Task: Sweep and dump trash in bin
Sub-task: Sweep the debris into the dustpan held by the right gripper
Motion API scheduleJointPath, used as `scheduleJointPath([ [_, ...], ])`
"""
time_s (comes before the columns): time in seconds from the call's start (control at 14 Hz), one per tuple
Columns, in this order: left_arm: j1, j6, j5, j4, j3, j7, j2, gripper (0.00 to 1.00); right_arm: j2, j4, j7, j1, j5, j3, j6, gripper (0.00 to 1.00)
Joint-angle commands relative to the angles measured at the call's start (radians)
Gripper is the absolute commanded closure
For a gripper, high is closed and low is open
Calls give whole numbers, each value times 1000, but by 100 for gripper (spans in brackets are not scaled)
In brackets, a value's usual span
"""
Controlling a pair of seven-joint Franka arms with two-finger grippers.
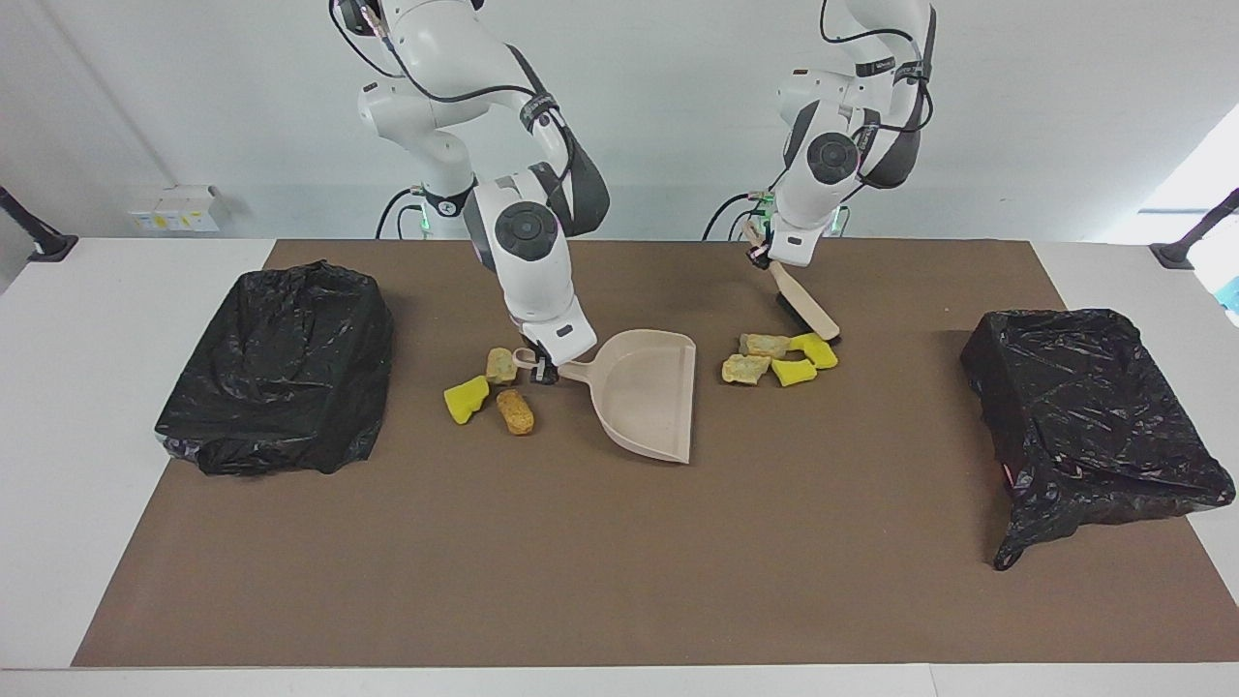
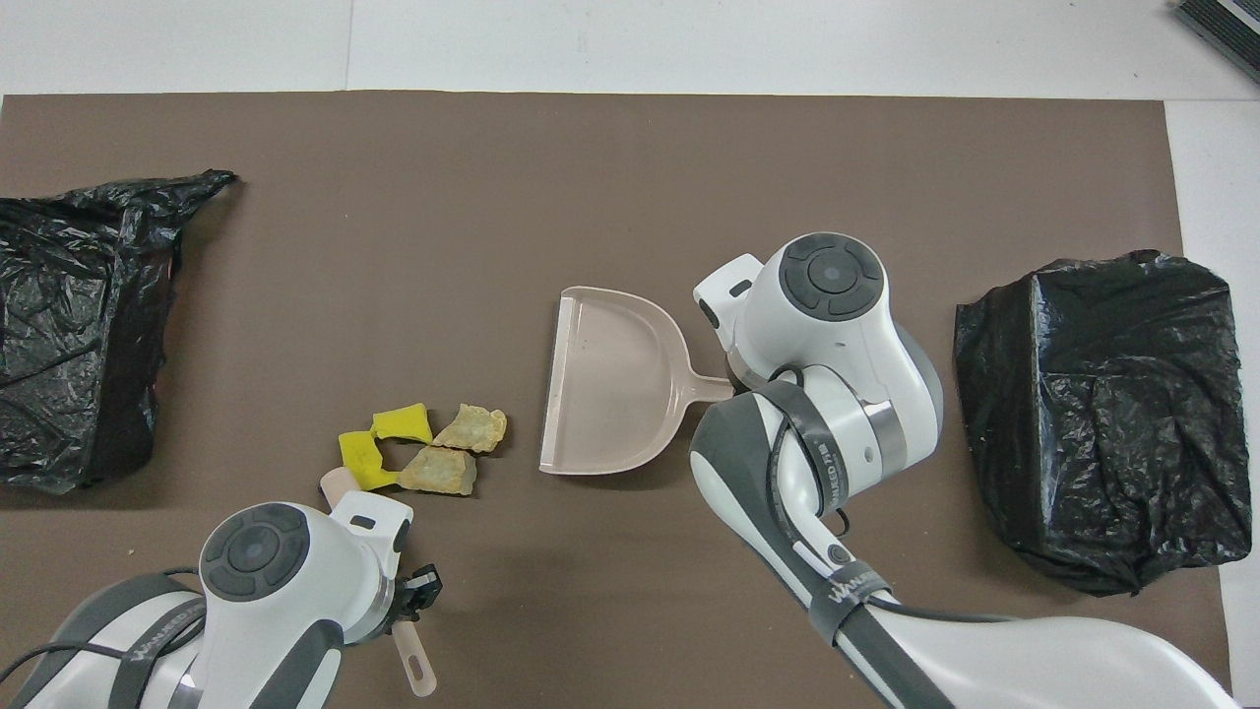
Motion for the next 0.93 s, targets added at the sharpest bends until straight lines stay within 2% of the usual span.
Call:
scheduleJointPath([
  [0.0,-1,35,-57,16,19,151,40,100,-34,-44,74,23,-18,4,14,100],
  [0.29,18,37,-97,63,17,243,82,100,-31,-44,91,29,-16,4,15,100],
  [0.57,7,43,-111,65,16,259,82,100,-31,-44,106,28,-16,4,15,100],
  [0.86,-39,71,-199,117,10,286,122,100,-31,-46,106,23,-16,4,14,100],
])
